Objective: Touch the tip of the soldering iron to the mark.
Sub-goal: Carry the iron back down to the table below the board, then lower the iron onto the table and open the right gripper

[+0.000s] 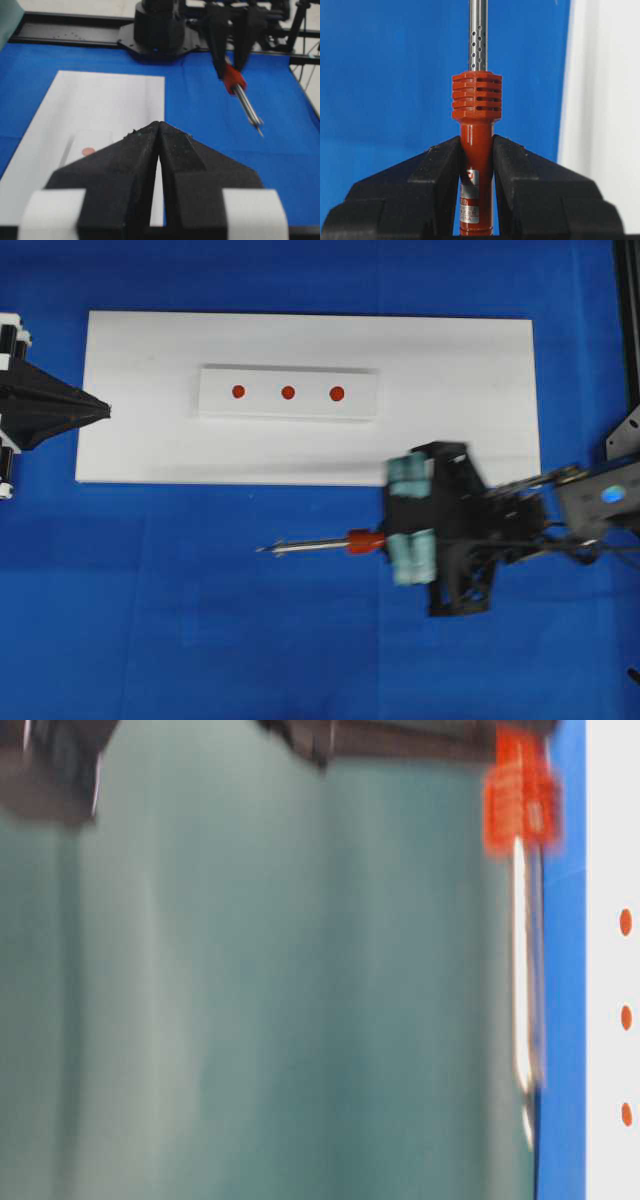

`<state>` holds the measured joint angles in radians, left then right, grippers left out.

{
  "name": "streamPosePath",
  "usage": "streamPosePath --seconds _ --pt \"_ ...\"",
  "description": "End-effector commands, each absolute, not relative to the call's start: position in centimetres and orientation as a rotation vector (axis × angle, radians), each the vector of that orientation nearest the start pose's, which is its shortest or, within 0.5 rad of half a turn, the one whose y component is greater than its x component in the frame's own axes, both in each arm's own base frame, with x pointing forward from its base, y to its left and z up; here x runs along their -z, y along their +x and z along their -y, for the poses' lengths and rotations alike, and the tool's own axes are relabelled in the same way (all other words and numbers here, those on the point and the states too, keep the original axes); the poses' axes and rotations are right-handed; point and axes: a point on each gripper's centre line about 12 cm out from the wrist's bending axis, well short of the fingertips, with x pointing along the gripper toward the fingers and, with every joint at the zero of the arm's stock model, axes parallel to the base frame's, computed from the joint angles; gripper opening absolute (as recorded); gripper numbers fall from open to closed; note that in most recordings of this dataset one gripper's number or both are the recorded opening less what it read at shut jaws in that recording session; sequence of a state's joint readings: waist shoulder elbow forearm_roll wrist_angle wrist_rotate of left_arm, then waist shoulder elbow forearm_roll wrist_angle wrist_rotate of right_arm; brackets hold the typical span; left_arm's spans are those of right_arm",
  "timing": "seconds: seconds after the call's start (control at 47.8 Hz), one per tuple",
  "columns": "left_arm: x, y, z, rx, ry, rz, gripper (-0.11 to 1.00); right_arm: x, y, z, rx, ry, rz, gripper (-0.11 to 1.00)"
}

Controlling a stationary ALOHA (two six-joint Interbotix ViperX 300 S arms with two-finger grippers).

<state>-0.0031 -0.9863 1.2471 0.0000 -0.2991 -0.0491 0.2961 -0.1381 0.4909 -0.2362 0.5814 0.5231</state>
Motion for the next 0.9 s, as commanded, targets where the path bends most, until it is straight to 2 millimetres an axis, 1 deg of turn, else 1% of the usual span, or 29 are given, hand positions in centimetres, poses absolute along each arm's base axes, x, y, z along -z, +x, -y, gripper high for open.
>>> streamPosePath --seconds 0.0,0.126,0.23,0.335,0.481,0.628,0.733,0.879 --pt "-27.4 19.2 0.1 0.005 -0.046 0.054 0.00 -25.2 38.1 -9.7 -0.010 0.108 -0.858 0.06" --pt "-27.3 19.2 0.1 0.005 -0.046 0.052 0.00 -25.3 40.0 -9.7 0.001 0.113 -0.844 0.06" --pt "-27.3 19.2 0.1 0.005 -0.048 0.052 0.00 -25.3 41.2 -9.7 0.007 0.117 -0.839 0.06" --pt "-27.3 19.2 0.1 0.005 -0.048 0.051 0.00 -25.1 41.7 -9.8 0.009 0.119 -0.841 0.06" --pt "-27.3 19.2 0.1 0.005 -0.048 0.049 0.00 -24.6 41.7 -9.6 0.012 0.121 -0.846 0.06" --pt "-27.2 19.2 0.1 0.005 -0.048 0.046 0.00 -23.0 41.7 -9.8 -0.007 0.129 -0.837 0.06" --pt "-27.1 19.1 0.1 0.005 -0.048 0.046 0.00 -21.4 41.7 -9.6 -0.013 0.143 -0.834 0.06" --pt "-27.1 19.2 0.1 0.005 -0.046 0.044 0.00 -18.5 41.7 -8.8 0.002 0.187 -0.841 0.06"
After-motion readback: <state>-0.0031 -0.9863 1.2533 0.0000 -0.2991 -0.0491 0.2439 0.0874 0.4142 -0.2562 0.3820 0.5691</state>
